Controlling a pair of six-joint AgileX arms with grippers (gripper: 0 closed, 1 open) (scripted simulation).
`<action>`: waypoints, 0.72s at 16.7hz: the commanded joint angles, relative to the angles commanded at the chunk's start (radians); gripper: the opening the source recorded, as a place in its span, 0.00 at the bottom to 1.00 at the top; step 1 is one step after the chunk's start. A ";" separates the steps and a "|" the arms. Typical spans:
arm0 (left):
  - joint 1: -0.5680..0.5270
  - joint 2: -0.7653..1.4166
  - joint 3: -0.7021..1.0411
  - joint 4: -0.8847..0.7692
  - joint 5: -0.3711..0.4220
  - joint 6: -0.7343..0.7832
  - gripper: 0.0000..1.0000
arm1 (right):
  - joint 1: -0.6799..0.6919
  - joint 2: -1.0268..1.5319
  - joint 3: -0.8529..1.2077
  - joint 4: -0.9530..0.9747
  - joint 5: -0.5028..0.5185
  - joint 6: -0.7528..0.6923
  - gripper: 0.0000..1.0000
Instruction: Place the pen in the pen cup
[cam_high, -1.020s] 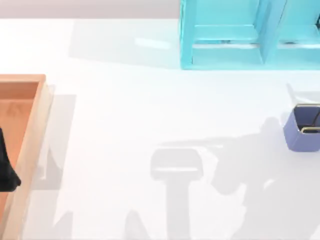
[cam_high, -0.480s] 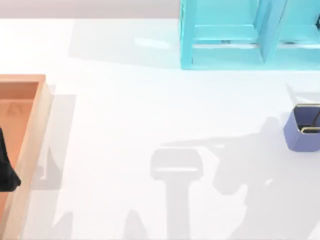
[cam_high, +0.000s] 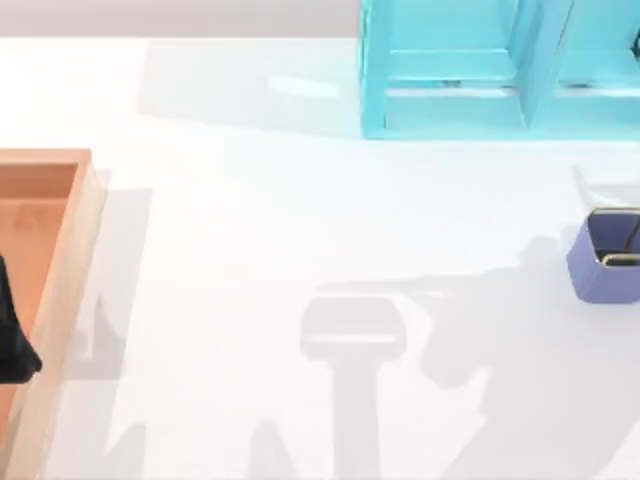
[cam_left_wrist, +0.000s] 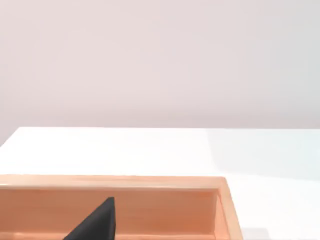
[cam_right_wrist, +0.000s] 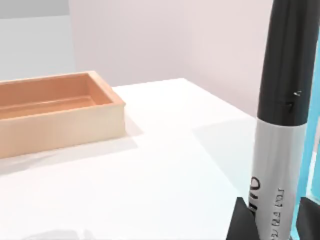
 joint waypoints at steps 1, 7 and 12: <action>0.000 0.000 0.000 0.000 0.000 0.000 1.00 | 0.000 0.000 0.000 0.000 0.000 0.000 0.00; 0.000 0.000 0.000 0.000 0.000 0.000 1.00 | 0.000 0.000 0.000 0.000 0.000 0.000 0.30; 0.000 0.000 0.000 0.000 0.000 0.000 1.00 | 0.000 0.000 0.000 0.000 0.000 0.000 0.68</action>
